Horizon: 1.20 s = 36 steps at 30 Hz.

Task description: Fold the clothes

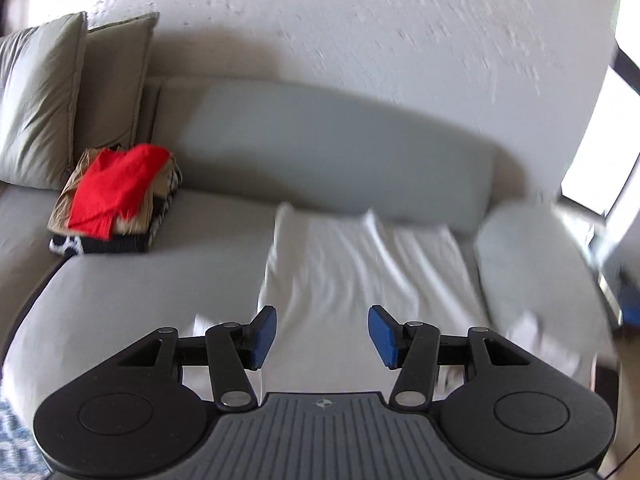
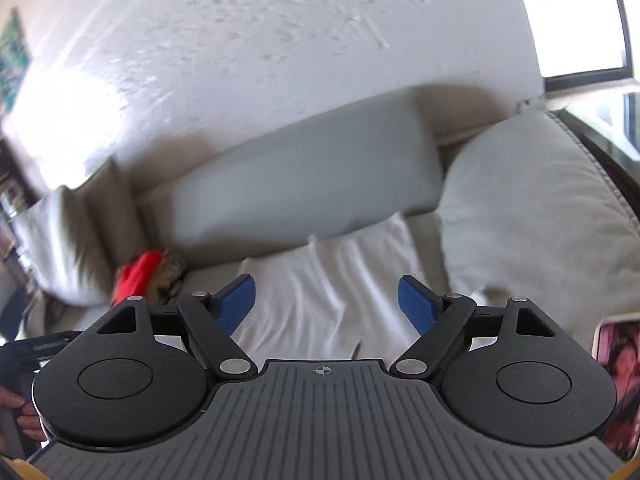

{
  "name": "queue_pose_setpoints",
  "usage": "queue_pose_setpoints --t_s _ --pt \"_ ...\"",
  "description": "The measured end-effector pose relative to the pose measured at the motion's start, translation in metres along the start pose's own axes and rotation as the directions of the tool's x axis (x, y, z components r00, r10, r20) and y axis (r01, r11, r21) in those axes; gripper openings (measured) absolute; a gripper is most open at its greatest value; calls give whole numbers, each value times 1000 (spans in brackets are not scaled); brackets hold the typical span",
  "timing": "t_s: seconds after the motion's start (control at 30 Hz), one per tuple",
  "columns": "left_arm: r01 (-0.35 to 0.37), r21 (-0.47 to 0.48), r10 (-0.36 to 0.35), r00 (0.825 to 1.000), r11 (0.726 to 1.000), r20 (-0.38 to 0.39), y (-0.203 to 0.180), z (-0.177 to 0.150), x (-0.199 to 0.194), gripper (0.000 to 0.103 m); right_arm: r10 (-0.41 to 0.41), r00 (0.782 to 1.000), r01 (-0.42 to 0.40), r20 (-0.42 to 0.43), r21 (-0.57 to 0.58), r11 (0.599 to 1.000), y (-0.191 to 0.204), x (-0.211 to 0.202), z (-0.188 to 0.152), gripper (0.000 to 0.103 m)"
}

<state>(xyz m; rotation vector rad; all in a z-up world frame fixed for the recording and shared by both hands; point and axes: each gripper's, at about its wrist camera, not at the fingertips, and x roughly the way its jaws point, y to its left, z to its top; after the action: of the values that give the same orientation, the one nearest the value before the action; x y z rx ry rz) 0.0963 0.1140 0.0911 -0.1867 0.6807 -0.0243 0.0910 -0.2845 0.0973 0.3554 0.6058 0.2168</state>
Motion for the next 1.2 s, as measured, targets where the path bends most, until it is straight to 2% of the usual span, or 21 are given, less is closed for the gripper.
queue_pose_setpoints --t_s 0.03,0.17,0.2,0.27,0.3,0.33,0.4,0.5,0.63,0.73,0.8,0.87,0.9,1.0,1.07,1.1,1.17,1.2 --pt "7 -11 -7 1000 1000 5 4 13 10 54 -21 1000 21 -12 -5 1000 -4 16 9 83" --pt "-10 -18 8 996 1000 -89 8 41 89 54 -69 996 69 -64 -6 998 -23 97 35 81" --pt "-10 -20 8 994 1000 -111 7 43 114 54 -71 994 72 -83 0 997 -29 122 39 76" --pt "-29 -28 25 991 999 -133 8 42 157 53 -76 989 78 -126 11 997 -45 178 47 57" --pt "-43 -32 38 990 999 -139 8 41 179 52 -87 987 92 -137 30 995 -54 205 49 43" --pt "-61 -28 57 988 998 -146 7 40 198 51 -108 983 117 -149 51 992 -65 233 52 39" --pt "-79 -23 75 986 997 -152 8 37 232 49 -145 979 157 -146 78 985 -84 278 57 38" --pt "-58 -45 51 989 997 -142 17 39 265 48 -160 974 170 -158 49 984 -105 343 64 38" --pt "-35 -65 27 991 997 -128 25 44 298 49 -92 963 147 -254 206 967 -140 410 63 39" --pt "-42 -70 33 992 997 -123 28 47 313 49 -46 975 96 -220 226 969 -147 434 61 39" --pt "-55 -78 46 992 995 -120 31 48 321 49 -54 977 91 -204 174 980 -141 445 60 38" --pt "-76 -88 65 991 993 -120 36 48 327 49 -84 977 102 -195 87 991 -129 452 58 5" --pt "-89 -96 77 990 991 -118 37 47 328 49 -101 976 111 -195 42 993 -123 453 57 1" --pt "-105 -119 93 990 987 -105 45 49 326 49 -229 972 226 -52 -56 973 -108 438 55 1" --pt "-117 -135 105 990 984 -92 50 50 325 49 -328 944 331 40 -89 940 -106 428 55 1" --pt "-123 -144 112 990 982 -85 53 51 324 49 -346 937 350 50 -98 932 -108 428 56 1" --pt "-144 -168 131 988 975 -87 61 56 331 49 -344 939 341 -24 -85 936 -115 437 55 1" --pt "-155 -180 141 986 971 -88 65 58 334 49 -365 930 360 -49 -84 929 -117 443 52 1"
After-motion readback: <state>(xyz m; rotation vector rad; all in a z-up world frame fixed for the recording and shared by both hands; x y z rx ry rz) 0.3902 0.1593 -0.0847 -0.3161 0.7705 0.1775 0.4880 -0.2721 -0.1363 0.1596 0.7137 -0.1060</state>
